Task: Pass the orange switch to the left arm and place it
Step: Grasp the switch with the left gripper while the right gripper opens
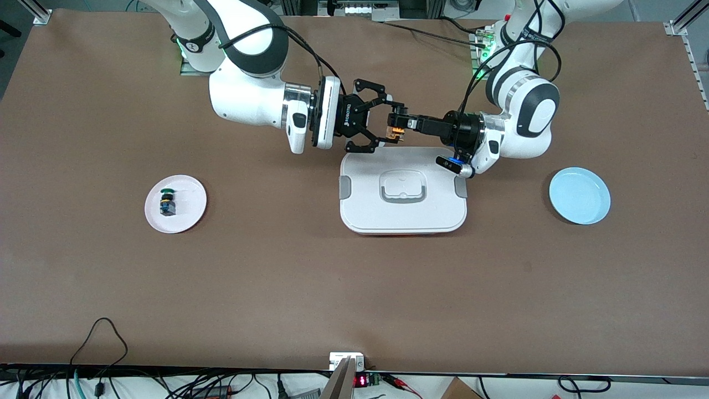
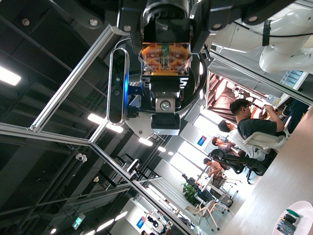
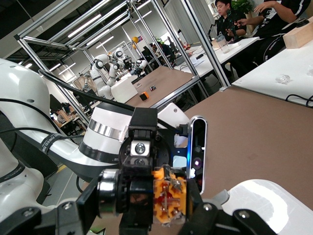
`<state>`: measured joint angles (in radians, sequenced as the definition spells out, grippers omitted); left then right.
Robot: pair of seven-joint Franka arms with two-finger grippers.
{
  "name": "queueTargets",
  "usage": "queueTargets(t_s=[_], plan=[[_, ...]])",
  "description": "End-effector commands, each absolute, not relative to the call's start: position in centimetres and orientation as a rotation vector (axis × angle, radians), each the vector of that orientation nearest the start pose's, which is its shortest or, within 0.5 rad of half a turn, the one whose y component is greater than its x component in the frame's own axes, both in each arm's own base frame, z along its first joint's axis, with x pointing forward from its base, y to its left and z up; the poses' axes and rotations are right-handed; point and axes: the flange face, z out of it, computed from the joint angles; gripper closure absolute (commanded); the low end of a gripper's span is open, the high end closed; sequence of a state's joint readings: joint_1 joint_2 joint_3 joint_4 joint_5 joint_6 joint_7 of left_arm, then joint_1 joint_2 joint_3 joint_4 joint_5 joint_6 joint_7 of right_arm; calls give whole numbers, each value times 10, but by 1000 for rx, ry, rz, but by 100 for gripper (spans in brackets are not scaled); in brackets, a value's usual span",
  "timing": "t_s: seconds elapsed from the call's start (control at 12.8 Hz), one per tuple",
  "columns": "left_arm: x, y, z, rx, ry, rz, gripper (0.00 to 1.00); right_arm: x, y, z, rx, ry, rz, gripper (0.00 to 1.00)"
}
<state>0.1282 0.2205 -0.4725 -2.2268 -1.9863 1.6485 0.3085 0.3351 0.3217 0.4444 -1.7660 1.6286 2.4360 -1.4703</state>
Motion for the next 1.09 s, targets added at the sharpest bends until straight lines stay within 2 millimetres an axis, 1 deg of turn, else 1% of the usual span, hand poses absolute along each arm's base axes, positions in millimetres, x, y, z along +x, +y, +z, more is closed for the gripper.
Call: queueTargets(t_s=[0.0,0.16,0.31,0.55,0.63,0.7,0.78,0.86,0.94,1.02], plan=[[497,-272,360,1197,437,-519,71,496,457,445,-1632,-862,-751,67],[501,-269,362,1200,434,-515,71,497,455,445,-1634,-864,-754,37],[502,-267,363,1200,435,-513,71,502,450,447,-1637,-858,-762,0],[505,-262,365,1225,412,-508,70,511,438,453,-1646,-837,-779,0],[510,-256,369,1257,387,-499,70,518,427,455,-1654,-845,-806,0],[516,-246,372,1299,358,-491,70,530,406,459,-1671,-845,-848,0],[525,-230,377,1363,322,-473,70,539,379,463,-1697,-847,-885,0],[531,-220,380,1431,274,-466,70,545,357,462,-1713,-867,-892,0],[540,-209,379,1508,223,-466,70,554,334,455,-1709,-893,-867,0],[548,-195,383,1597,166,-454,70,567,307,447,-1720,-910,-854,0]])
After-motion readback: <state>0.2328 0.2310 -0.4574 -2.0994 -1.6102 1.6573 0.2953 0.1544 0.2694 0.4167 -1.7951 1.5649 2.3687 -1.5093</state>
